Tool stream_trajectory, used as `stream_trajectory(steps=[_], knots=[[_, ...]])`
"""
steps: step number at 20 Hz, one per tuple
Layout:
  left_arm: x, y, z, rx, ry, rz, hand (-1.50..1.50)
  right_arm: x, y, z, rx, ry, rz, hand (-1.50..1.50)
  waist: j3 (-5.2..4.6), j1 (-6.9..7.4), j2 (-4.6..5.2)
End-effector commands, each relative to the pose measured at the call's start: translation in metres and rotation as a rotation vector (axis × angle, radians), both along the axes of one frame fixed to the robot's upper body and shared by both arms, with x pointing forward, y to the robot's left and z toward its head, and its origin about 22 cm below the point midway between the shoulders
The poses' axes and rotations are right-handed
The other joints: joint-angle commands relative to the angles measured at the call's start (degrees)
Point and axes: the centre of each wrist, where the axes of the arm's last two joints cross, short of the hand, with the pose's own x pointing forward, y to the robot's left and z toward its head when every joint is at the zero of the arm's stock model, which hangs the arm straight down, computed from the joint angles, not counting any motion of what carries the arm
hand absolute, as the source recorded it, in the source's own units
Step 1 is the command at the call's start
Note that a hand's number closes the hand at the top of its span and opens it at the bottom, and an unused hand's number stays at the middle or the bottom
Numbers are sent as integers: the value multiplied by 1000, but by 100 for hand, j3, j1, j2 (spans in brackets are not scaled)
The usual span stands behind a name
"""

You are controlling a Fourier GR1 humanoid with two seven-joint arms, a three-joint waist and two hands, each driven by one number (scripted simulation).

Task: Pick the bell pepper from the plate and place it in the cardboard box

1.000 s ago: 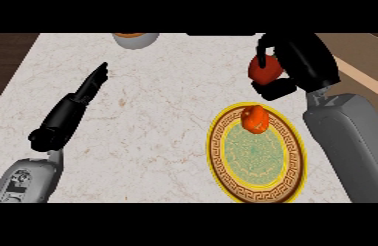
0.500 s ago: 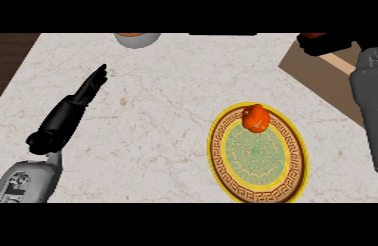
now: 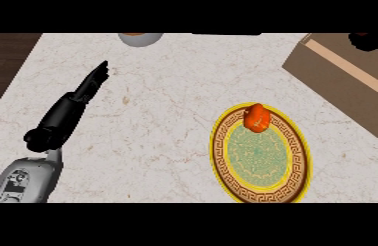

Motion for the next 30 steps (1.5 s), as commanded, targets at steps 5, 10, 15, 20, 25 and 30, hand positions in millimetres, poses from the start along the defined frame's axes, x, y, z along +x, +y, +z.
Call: stream_trajectory(steps=[5, 10, 15, 20, 25, 30], knots=[[-5, -4, -4, -6, -4, -19, 0, -4, -64, -13, 10, 346, -23, 150, 4, 108, 43], [4, -13, 5, 1, -18, -35, 0, -16, -94, -22, -52, 505, -19, 150, 10, 154, 83], [8, 2, 4, 1, -22, -13, 0, -20, -104, -33, 24, 595, 115, -150, 13, 164, 83], [12, -4, 3, -14, -23, -18, 0, -18, -103, -31, 133, 405, 280, -150, 18, 108, 58], [9, -2, 5, 2, -25, 1, 0, -17, -106, -35, 657, 0, 336, -150, 57, 1, 19], [2, -6, -7, -8, 0, -7, 0, -31, -128, -29, 977, -125, 218, -150, 23, 71, 54]])
